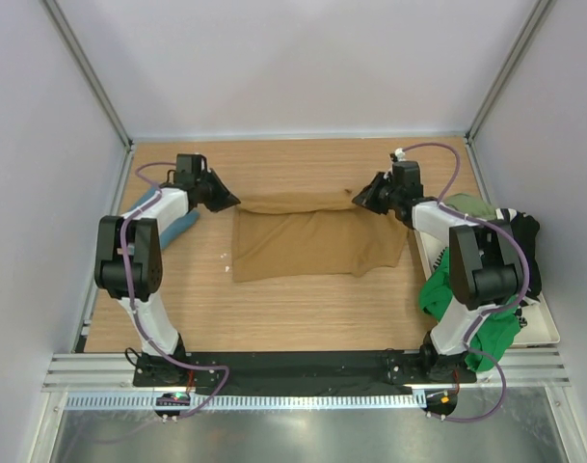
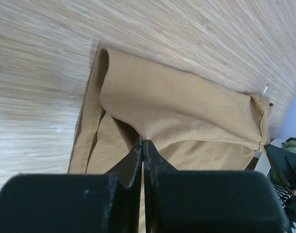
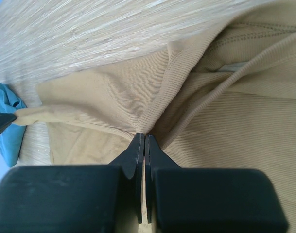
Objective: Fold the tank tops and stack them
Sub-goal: Fold the tank top
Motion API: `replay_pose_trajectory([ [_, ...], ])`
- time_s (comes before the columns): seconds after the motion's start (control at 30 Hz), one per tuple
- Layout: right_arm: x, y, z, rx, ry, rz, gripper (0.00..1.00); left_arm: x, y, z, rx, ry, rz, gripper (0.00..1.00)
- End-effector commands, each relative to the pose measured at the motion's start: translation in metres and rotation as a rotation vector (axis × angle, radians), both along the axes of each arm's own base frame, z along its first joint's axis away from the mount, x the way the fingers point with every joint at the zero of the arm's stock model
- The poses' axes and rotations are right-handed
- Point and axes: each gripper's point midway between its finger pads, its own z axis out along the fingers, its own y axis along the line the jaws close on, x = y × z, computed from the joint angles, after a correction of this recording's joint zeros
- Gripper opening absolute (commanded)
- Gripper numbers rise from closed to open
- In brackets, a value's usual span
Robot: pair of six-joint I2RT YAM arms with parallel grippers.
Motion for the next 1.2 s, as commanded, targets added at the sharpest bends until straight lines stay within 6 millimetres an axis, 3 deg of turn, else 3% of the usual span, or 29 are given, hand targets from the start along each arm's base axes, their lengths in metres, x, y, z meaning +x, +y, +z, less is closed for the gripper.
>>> replay_pose_trajectory([
  [0.0, 0.002, -0.006, 0.022, -0.015, -0.064, -0.047, 0.01, 0.006, 0.000, 0.032, 0.007, -0.114, -0.012, 0.00],
  [0.37, -0.018, -0.009, 0.004, 0.003, -0.030, -0.071, 0.01, -0.012, -0.001, 0.027, 0.018, -0.098, -0.006, 0.00],
  [0.57, -0.031, -0.011, -0.019, 0.000, 0.022, -0.104, 0.02, -0.026, -0.003, 0.014, 0.050, -0.064, 0.019, 0.00],
  [0.77, -0.038, -0.020, -0.035, -0.021, 0.059, -0.157, 0.10, -0.044, 0.006, -0.018, 0.085, 0.029, 0.056, 0.00],
  [0.87, -0.040, -0.023, -0.036, -0.026, 0.065, -0.171, 0.21, -0.049, 0.009, -0.027, 0.103, 0.049, 0.060, 0.01],
  [1.0, -0.042, -0.025, -0.034, -0.047, 0.064, -0.172, 0.34, -0.054, 0.011, -0.027, 0.128, 0.040, 0.058, 0.20],
  [1.07, -0.044, -0.028, -0.032, -0.064, 0.061, -0.172, 0.40, -0.055, 0.014, -0.019, 0.142, 0.013, 0.071, 0.37],
  [1.17, -0.045, -0.030, -0.025, -0.094, 0.043, -0.168, 0.45, -0.054, 0.021, -0.009, 0.174, -0.018, 0.095, 0.52],
])
